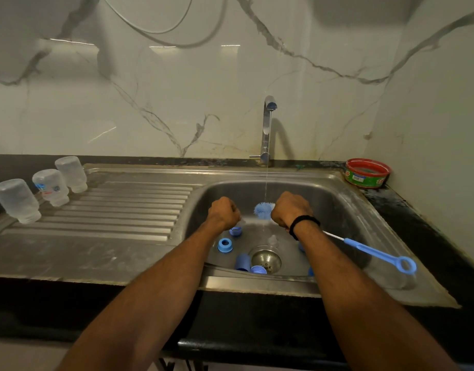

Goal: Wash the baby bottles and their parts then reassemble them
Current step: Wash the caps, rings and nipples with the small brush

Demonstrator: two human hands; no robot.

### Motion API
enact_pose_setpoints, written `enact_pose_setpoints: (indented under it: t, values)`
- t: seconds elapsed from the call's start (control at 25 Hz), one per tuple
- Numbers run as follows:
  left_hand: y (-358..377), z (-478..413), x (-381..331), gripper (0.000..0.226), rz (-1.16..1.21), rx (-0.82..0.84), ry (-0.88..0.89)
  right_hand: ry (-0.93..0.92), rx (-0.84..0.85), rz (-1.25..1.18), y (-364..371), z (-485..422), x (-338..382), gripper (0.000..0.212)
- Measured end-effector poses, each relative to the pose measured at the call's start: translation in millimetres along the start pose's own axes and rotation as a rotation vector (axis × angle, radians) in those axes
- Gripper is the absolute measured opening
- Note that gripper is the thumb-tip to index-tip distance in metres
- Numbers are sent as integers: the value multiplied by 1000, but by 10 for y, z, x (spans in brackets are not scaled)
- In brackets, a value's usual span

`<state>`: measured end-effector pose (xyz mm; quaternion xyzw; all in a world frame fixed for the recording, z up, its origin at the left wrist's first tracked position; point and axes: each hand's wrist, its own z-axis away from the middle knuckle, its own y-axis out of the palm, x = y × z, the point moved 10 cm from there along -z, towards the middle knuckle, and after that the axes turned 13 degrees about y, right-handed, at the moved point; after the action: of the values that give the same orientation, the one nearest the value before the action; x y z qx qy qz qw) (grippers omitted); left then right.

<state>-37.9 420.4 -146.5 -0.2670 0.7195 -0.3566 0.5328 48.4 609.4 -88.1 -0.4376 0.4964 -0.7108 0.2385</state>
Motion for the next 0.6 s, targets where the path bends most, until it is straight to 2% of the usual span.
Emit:
enact_pose_setpoints:
  t: [0.08,0.2,0.32,0.48,0.6]
  values:
    - [-46,5,-10,13,-5,-20,-2,-11,8,3,-5,16,8,32]
    - [-56,28,-52,30,14,-40,-13,-2,-15,10,-3,8,7,32]
    - [10,29,-39,16,-22,0,-9,8,-17,14,25,-25,6,30]
    - [5,45,-36,23,-11,1,-15,16,-26,22,61,-59,2,28]
    - [24,54,-41,18,-18,10,-5,17,-39,32,63,-67,19,29]
